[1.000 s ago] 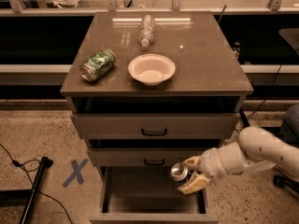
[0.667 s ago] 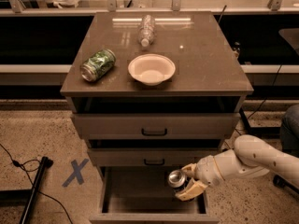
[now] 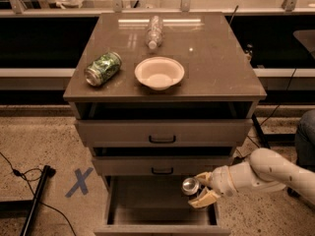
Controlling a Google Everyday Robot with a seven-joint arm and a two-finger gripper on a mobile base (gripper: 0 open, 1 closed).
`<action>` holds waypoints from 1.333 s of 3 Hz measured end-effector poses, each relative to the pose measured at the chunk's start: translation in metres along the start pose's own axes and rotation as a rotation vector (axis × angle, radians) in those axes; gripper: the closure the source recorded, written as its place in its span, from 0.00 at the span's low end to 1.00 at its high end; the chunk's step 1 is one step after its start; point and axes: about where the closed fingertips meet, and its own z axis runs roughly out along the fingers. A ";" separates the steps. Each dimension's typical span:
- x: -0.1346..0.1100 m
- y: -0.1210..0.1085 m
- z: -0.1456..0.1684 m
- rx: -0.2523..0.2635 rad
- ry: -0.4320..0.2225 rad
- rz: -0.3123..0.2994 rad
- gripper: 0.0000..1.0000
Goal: Place pepsi can into bottom drawer
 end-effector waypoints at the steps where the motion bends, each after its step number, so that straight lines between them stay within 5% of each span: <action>1: 0.060 -0.035 0.018 0.124 -0.036 -0.035 1.00; 2: 0.108 -0.060 0.040 0.163 -0.024 -0.063 1.00; 4: 0.173 -0.093 0.093 0.155 0.011 -0.046 1.00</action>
Offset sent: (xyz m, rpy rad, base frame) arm 0.0614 -0.0520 -0.1872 -0.0395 -0.2035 -0.1138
